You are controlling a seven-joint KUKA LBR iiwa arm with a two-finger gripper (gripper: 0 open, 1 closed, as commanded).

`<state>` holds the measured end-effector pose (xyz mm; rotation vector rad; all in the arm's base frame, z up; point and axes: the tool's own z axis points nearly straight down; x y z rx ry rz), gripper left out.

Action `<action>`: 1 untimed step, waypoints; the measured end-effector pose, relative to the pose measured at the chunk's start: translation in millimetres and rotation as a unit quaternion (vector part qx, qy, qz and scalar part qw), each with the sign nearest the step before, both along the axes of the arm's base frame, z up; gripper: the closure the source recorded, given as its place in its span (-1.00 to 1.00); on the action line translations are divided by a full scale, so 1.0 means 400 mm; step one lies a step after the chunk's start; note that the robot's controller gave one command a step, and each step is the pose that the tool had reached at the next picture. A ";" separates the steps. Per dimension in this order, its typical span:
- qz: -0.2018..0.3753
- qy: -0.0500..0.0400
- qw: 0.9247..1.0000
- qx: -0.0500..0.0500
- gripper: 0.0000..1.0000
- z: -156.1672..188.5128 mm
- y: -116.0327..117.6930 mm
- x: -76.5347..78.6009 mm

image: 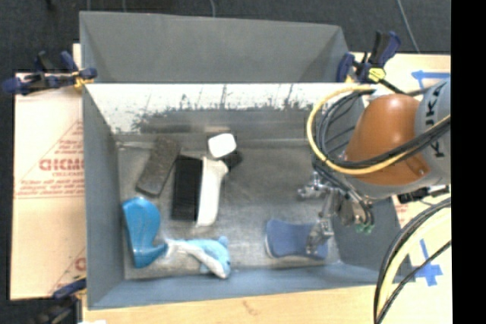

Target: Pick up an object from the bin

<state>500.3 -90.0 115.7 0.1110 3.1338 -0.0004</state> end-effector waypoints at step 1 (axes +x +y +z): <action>-0.005 -0.005 1.000 -0.001 -1.00 -0.144 -0.004 0.034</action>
Offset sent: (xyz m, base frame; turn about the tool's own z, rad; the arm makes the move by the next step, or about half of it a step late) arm 0.0020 0.0020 -0.0457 0.2597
